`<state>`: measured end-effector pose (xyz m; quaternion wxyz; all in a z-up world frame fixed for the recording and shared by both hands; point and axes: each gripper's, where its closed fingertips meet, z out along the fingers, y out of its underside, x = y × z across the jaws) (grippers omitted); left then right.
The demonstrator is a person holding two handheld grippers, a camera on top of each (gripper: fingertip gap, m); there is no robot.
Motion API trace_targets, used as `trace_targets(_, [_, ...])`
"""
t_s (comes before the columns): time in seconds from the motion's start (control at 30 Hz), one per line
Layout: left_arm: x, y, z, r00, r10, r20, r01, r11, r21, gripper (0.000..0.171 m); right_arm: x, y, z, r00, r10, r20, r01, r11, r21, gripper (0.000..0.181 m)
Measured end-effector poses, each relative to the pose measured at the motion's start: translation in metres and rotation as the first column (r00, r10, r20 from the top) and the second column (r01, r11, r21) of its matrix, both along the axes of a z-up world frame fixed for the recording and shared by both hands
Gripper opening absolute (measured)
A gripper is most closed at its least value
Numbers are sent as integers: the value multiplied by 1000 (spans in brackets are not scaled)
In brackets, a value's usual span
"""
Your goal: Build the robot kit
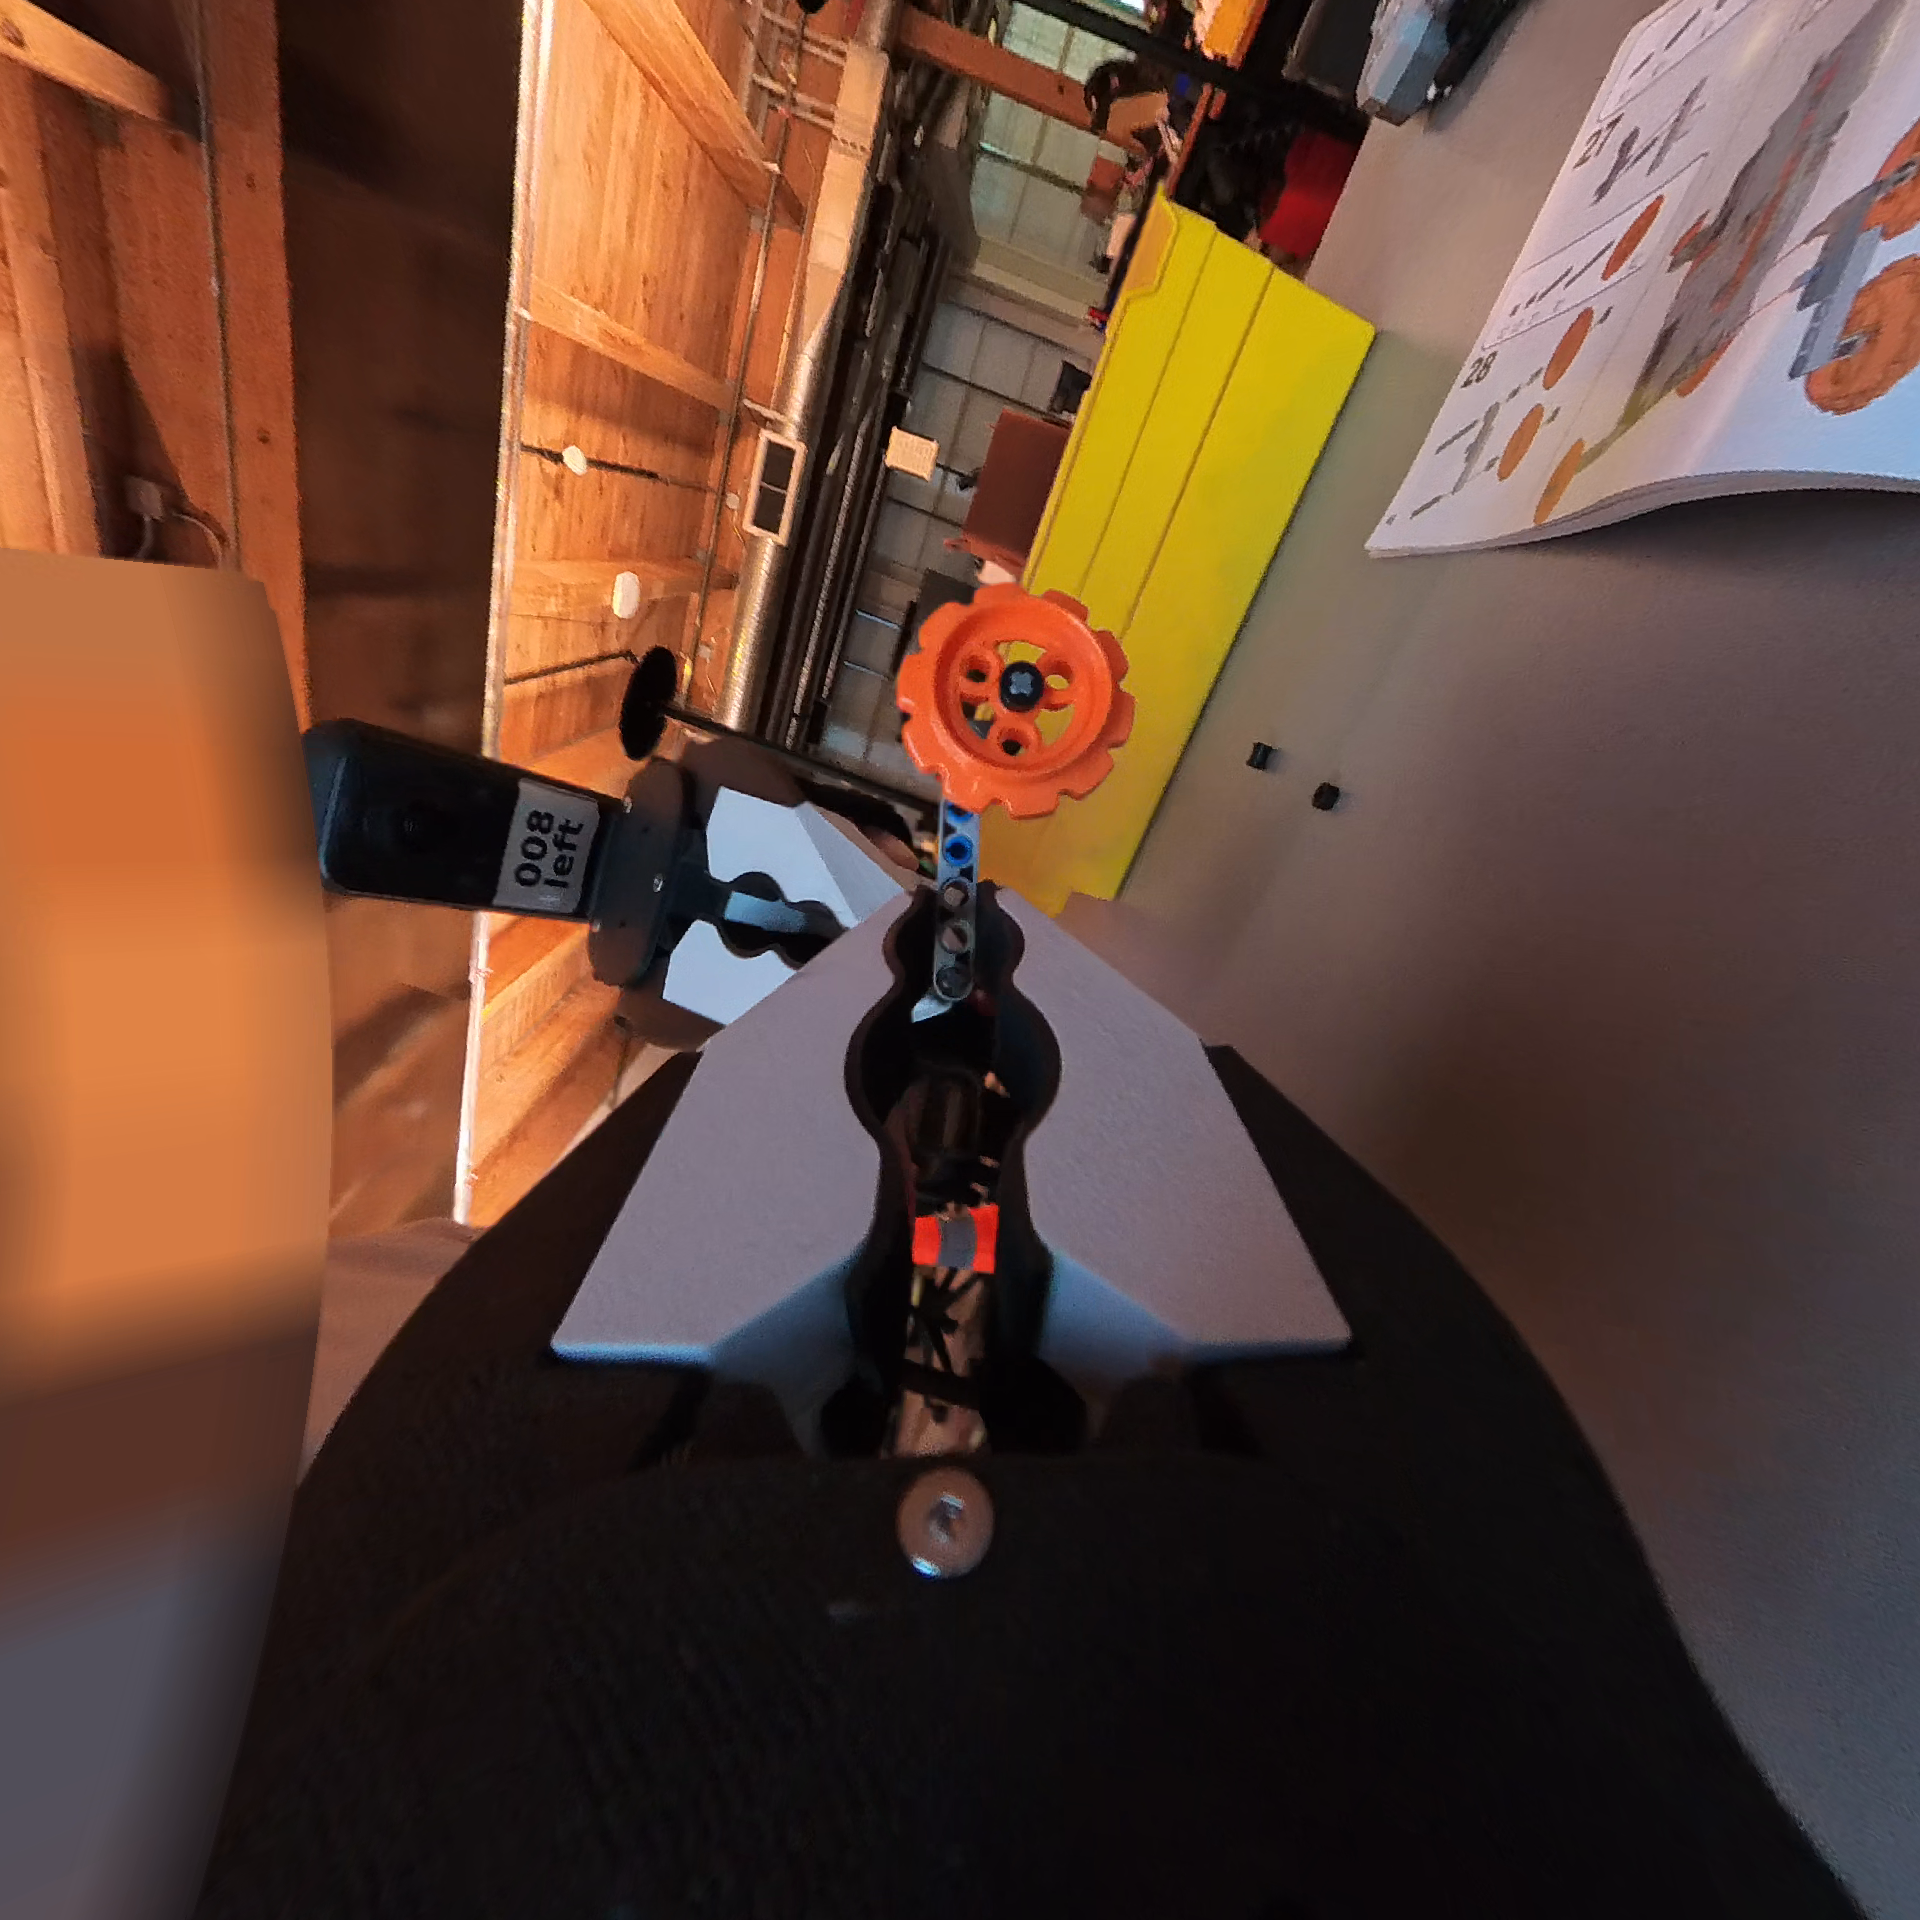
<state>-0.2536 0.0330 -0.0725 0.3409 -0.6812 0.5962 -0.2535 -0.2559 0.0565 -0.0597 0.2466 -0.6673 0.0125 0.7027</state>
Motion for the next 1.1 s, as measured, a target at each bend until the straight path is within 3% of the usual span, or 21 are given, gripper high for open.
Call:
trace_targets(0.13, [11,8,16,999,33,28,-33,999,20,4,6,5,16,987,-60,-152,56,998,-28,4])
trace_targets(0.23, [12,18,37,992,101,78,-105,994,42,28,17,9,36,954,-111,-280,110,994,-21,5])
trace_targets(0.3, [11,15,49,977,132,166,-131,991,-15,25,27,11,50,920,-141,-365,145,989,-17,5])
trace_targets(0.43, [20,-2,72,897,194,396,-98,963,-250,11,58,15,84,766,-221,-604,244,969,-45,5])
trace_targets(0.53, [25,-3,89,844,226,487,-65,943,-326,7,77,13,100,614,-251,-748,264,959,-105,5])
trace_targets(0.57, [26,-3,94,837,229,497,-59,941,-334,8,80,15,99,594,-268,-759,262,956,-133,5])
trace_targets(0.6, [27,-2,96,838,238,491,-70,940,-335,9,78,16,95,605,-282,-744,258,954,-152,5])
trace_targets(0.73, [36,-1,102,833,265,486,-77,924,-374,14,65,2,102,708,-218,-672,280,960,-18,5])
trace_targets(0.93, [49,-2,96,812,323,485,-43,863,-503,21,57,-3,100,775,-231,-588,331,941,66,5])
trace_targets(1.1, [50,-1,86,822,353,446,-54,830,-555,26,45,-4,86,791,-253,-557,342,938,59,5])
